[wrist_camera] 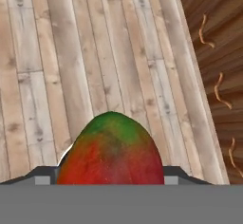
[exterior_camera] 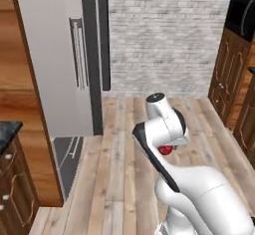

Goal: Place the mango in the correct fridge rack based on whether it is a fruit or vegetable. Finally, close the fridge door.

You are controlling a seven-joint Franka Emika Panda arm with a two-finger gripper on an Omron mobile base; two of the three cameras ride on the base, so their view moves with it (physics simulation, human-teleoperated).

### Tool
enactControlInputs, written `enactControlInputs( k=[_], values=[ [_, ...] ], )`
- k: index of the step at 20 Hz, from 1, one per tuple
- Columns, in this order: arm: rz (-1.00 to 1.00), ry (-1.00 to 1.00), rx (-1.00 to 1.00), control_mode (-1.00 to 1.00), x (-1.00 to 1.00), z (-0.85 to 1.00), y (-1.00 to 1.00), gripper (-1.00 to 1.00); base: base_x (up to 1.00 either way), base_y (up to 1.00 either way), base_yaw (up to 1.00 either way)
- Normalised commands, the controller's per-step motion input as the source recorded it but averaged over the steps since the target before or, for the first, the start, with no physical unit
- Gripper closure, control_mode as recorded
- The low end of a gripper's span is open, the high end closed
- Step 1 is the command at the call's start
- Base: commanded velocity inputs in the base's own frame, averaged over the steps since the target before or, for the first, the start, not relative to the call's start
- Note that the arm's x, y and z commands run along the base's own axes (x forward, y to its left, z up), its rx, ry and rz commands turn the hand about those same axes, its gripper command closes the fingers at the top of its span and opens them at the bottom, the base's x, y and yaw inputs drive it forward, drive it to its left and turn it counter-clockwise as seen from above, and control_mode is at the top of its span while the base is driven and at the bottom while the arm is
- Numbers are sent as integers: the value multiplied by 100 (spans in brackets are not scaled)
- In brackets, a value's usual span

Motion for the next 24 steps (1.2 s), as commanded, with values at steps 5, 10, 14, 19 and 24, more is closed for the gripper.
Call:
enactControlInputs(
  k=[5,10,14,19,24],
  values=[
    [0,0,0,100,0,0,0,100,99,-67,9],
    [0,0,0,100,0,0,0,100,91,-80,30],
    [0,0,0,100,0,0,0,100,85,-63,46],
    [0,0,0,100,0,0,0,100,85,-56,56],
    [0,0,0,100,0,0,0,100,90,-48,59]
  ],
)
